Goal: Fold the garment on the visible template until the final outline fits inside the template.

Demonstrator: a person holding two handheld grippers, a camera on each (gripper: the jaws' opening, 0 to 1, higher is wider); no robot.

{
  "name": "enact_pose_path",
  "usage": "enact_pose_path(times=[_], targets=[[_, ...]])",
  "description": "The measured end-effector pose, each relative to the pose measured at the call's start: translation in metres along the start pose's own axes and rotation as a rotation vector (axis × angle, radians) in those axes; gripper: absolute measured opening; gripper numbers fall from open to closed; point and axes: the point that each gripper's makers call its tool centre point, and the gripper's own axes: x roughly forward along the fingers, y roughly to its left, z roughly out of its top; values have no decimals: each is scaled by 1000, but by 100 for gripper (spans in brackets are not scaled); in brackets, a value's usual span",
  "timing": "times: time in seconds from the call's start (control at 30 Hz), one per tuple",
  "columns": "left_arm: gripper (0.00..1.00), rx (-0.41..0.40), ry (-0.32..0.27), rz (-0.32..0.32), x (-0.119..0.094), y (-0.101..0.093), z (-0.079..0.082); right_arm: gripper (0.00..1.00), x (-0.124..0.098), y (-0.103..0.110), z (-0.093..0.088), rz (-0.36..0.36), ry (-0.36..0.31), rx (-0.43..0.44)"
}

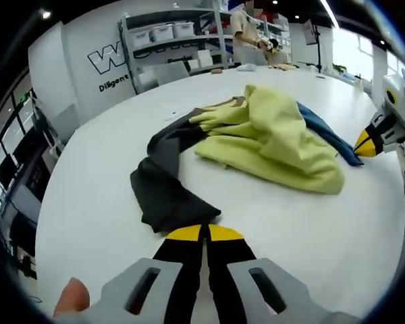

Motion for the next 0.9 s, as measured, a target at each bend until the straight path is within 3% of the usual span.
enact_pose_path(times=[0.23,0.37,0.43,0.53,0.9], targets=[[0,-18,9,50,-12,30,-10,0,-7,-18,-10,-27,11,29],[0,-34,14,66,-15,38,-15,4,-10,15,12,88,-81,-28],[0,-37,17,68,-14,38,-15,10,-7,30,15,122,-73,-82],[0,-36,18,68,-14,37,-15,7,-2,34,17,115,-71,-119],[0,-33,16,57,-12,33,-14,10,7,27,9,106,-23,-97]])
